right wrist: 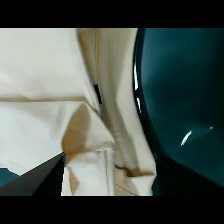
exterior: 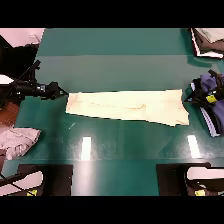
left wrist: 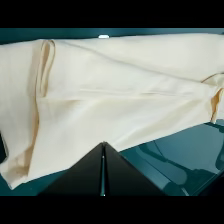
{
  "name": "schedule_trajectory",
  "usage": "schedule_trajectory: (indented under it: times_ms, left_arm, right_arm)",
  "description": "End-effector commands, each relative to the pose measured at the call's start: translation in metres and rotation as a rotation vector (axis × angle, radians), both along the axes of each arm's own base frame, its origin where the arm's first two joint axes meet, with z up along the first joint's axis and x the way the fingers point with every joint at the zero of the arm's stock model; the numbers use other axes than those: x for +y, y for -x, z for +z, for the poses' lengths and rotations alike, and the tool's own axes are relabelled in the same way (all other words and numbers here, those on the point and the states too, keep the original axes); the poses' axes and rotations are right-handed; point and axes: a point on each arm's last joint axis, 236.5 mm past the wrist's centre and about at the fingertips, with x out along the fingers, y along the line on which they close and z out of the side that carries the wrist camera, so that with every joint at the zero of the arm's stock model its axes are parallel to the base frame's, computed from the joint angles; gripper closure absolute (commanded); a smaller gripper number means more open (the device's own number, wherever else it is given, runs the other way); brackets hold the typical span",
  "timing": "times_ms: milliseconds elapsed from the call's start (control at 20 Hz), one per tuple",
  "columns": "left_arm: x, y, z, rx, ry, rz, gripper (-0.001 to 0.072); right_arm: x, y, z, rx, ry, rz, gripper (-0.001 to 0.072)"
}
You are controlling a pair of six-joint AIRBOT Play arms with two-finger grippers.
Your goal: Fold the shirts.
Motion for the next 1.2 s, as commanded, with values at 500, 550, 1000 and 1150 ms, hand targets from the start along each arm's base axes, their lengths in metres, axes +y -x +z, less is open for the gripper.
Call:
schedule_trajectory:
  times_ms: [500, 550, 1000, 1150]
  left_arm:
    - [-0.072, 0.013, 0.001, -0.044, -0.018, -0.153, 0.0682]
    - [-0.079, 0.013, 0.001, -0.054, -0.022, -0.162, 0.0683]
    - [-0.114, 0.013, -0.001, -0.093, -0.037, -0.185, 0.0683]
    - [-0.126, 0.012, 0.000, -0.098, -0.034, -0.172, 0.0683]
  right_arm:
    - [0.042, -0.005, -0.029, -0.025, -0.294, 0.104, 0.0118]
    - [0.042, -0.003, -0.029, -0.019, -0.292, 0.108, 0.0144]
    - [0.041, -0.007, -0.029, -0.062, -0.283, 0.136, 0.0686]
    - [0.050, -0.015, -0.015, -0.107, -0.338, 0.125, 0.0690]
